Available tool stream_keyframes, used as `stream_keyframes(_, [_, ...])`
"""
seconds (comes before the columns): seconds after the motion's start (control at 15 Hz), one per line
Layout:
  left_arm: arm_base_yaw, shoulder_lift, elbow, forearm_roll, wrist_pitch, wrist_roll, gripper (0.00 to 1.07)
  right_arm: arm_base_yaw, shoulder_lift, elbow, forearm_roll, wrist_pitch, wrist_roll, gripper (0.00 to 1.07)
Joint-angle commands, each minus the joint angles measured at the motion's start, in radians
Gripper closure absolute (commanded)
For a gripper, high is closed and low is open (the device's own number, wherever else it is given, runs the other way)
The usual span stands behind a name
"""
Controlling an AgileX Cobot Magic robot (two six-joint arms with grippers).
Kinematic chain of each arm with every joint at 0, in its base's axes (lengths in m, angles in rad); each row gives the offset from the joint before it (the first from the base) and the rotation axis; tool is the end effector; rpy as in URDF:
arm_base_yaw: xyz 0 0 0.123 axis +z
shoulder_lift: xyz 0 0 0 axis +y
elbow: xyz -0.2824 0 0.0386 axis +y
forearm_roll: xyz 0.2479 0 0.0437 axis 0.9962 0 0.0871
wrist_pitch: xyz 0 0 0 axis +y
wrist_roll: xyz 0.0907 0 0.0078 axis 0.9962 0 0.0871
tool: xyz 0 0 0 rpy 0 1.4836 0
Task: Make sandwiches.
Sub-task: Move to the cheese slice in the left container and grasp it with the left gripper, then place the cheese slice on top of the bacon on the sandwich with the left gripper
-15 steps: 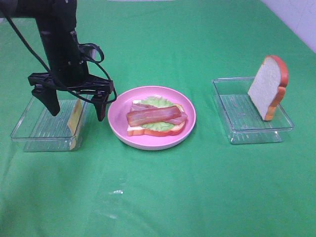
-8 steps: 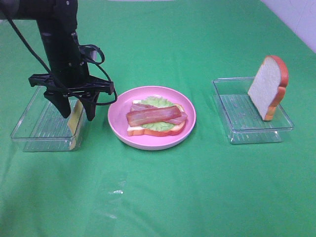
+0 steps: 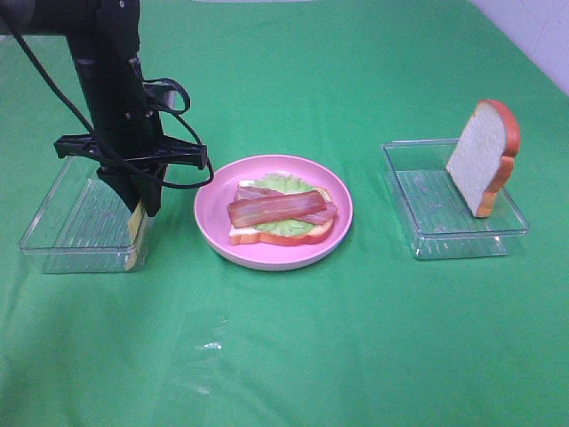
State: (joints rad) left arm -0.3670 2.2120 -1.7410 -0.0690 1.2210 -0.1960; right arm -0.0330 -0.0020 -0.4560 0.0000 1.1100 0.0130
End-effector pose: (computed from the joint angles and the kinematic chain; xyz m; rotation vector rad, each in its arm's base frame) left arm 0.4062 -0.1625 0.1619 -0.2257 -3.0817 0.0810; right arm -0.0026 0.0001 0.2610 0.0491 2.1351 -0.0117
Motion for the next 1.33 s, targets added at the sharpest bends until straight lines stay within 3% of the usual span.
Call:
stream_keyframes(0.07, [-0.003, 0.001, 0.004, -0.011, 0.028, 0.002, 1.07, -0.004, -0.026, 0.003, 0.007, -0.003, -0.013, 0.3])
stream_keyframes(0.6, [-0.003, -0.117, -0.018, -0.013, 0.063, 0.007, 1.07, -0.004, -0.026, 0.003, 0.007, -0.003, -0.013, 0.3])
stream_keyframes(0.73, [-0.003, -0.167, -0.082, -0.078, 0.075, 0.032, 1.07, -0.004, -0.026, 0.003, 0.007, -0.003, -0.013, 0.3])
stream_keyframes(0.93, [-0.003, -0.163, -0.191, -0.362, 0.046, 0.19, 1.07, -0.004, -0.026, 0.003, 0.007, -0.003, -0.013, 0.3])
stream_keyframes(1.0, [-0.003, -0.126, -0.205, -0.578, 0.001, 0.324, 1.07, -0.004, -0.026, 0.003, 0.007, -0.003, -0.013, 0.3])
stream_keyframes(1.27, [-0.003, 0.012, -0.205, -0.861, -0.015, 0.516, 1.07, -0.004, -0.026, 0.003, 0.007, -0.003, -0.013, 0.3])
stream_keyframes(1.33, [-0.003, 0.048, -0.205, -0.894, -0.024, 0.545, 1.07, -0.004, -0.026, 0.003, 0.007, -0.003, -0.013, 0.3])
